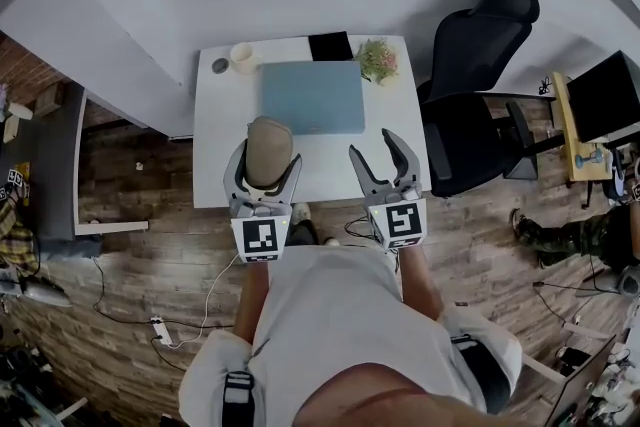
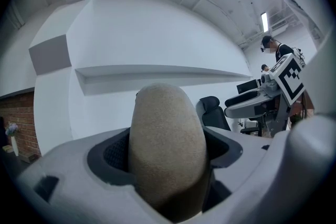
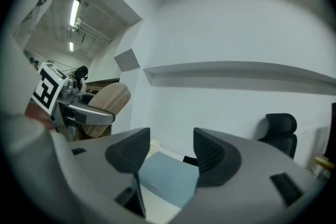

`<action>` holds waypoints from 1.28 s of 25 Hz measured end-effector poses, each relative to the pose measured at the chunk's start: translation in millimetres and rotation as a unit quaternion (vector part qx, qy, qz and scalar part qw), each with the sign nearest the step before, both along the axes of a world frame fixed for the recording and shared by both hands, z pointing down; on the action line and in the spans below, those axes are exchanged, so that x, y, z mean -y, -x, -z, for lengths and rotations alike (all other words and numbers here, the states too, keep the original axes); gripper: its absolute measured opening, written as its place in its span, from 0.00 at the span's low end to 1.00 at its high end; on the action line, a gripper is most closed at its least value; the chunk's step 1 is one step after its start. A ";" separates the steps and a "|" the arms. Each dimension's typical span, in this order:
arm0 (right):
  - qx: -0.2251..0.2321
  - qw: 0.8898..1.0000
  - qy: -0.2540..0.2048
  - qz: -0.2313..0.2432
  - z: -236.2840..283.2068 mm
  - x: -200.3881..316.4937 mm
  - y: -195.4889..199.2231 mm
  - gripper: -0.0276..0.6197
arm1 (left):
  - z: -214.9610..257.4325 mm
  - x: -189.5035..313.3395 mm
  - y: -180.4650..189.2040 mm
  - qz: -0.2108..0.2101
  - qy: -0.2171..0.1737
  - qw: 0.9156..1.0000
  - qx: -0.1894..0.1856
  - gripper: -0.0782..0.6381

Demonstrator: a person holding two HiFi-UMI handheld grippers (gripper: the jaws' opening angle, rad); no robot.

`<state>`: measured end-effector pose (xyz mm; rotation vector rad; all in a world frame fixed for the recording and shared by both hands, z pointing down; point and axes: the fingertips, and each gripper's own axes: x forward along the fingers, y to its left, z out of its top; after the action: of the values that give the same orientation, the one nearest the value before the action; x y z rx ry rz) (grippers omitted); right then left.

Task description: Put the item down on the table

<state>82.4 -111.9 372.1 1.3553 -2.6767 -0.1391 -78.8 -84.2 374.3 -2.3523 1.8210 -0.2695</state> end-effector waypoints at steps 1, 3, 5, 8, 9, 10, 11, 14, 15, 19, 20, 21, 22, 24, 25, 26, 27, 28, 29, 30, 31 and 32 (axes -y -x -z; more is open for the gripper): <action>0.001 1.000 -0.002 -0.002 0.1 4.9 2.5 0.45 | 0.4 5.0 2.6 -0.002 0.000 1.000 0.000 0.65; 0.001 1.000 -0.005 -0.005 0.0 13.9 7.6 0.45 | 1.1 14.4 7.6 -0.006 -0.001 1.000 0.000 0.65; -0.001 1.000 -0.008 -0.009 0.3 22.0 13.5 0.45 | 1.7 23.4 13.3 -0.011 -0.002 1.000 0.001 0.65; -0.002 1.000 -0.012 -0.014 2.0 33.2 24.3 0.45 | 3.8 36.2 23.8 -0.017 -0.005 1.000 -0.001 0.65; -0.002 1.000 -0.011 -0.016 2.6 36.2 27.9 0.45 | 4.5 40.2 27.1 -0.019 -0.006 1.000 -0.001 0.65; -0.004 1.000 -0.009 -0.018 3.1 39.1 31.4 0.45 | 4.8 44.4 30.4 -0.022 -0.007 1.000 0.000 0.65; -0.005 1.000 -0.008 -0.021 3.2 42.3 34.9 0.45 | 4.9 48.7 33.7 -0.024 -0.007 1.000 0.000 0.65; -0.007 1.000 -0.011 -0.028 3.7 52.8 44.6 0.45 | 5.3 62.5 43.6 -0.031 -0.008 0.999 -0.004 0.65; -0.009 0.999 -0.010 -0.030 4.2 56.2 47.6 0.45 | 5.7 67.1 46.4 -0.033 -0.009 0.999 -0.005 0.65; -0.016 0.999 -0.004 -0.041 6.7 68.8 58.4 0.45 | 5.0 85.2 55.7 -0.045 -0.009 0.999 -0.010 0.65; -0.017 0.999 -0.005 -0.045 6.4 71.7 59.9 0.45 | 4.1 89.4 57.5 -0.047 -0.009 0.999 -0.012 0.65; -0.018 0.999 -0.006 -0.048 5.6 74.5 60.9 0.45 | 3.0 93.6 58.9 -0.050 -0.009 0.999 -0.013 0.65; -0.020 0.998 -0.006 -0.051 4.5 77.0 61.6 0.45 | 1.8 97.5 60.2 -0.052 -0.008 0.999 -0.014 0.65; -0.025 0.998 -0.004 -0.055 2.3 82.5 62.7 0.45 | -0.4 105.4 62.9 -0.054 -0.007 0.998 -0.017 0.65; -0.027 0.998 -0.003 -0.057 1.5 85.9 63.2 0.45 | -1.4 109.6 64.0 -0.055 -0.006 0.998 -0.018 0.65; -0.029 0.998 -0.001 -0.059 1.0 89.8 63.5 0.45 | -2.4 114.1 64.7 -0.056 -0.005 0.998 -0.019 0.65; -0.032 0.998 0.004 -0.060 0.9 93.9 63.9 0.45 | -3.6 118.9 64.9 -0.057 -0.003 0.998 -0.020 0.65; -0.033 0.998 0.008 -0.061 0.7 98.3 64.2 0.45 | -5.0 123.8 64.7 -0.058 -0.001 0.998 -0.020 0.65; -0.033 0.998 0.009 -0.061 0.1 102.9 64.2 0.45 | -6.9 128.7 64.1 -0.059 0.002 0.998 -0.020 0.65; -0.033 0.998 0.008 -0.060 -1.3 107.8 63.9 0.45 | -9.0 133.6 63.3 -0.060 0.004 0.998 -0.020 0.65; -0.032 0.998 0.006 -0.058 -3.2 112.7 63.5 0.45 | -11.3 138.3 62.3 -0.060 0.007 0.998 -0.020 0.65; -0.031 0.998 0.006 -0.056 -5.4 117.1 63.0 0.45 | -13.3 142.3 61.1 -0.060 0.011 0.998 -0.019 0.65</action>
<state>19.4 -229.0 377.5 1.4679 -2.5407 -0.1516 -139.9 -226.6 387.6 -2.4854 1.6934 -0.2316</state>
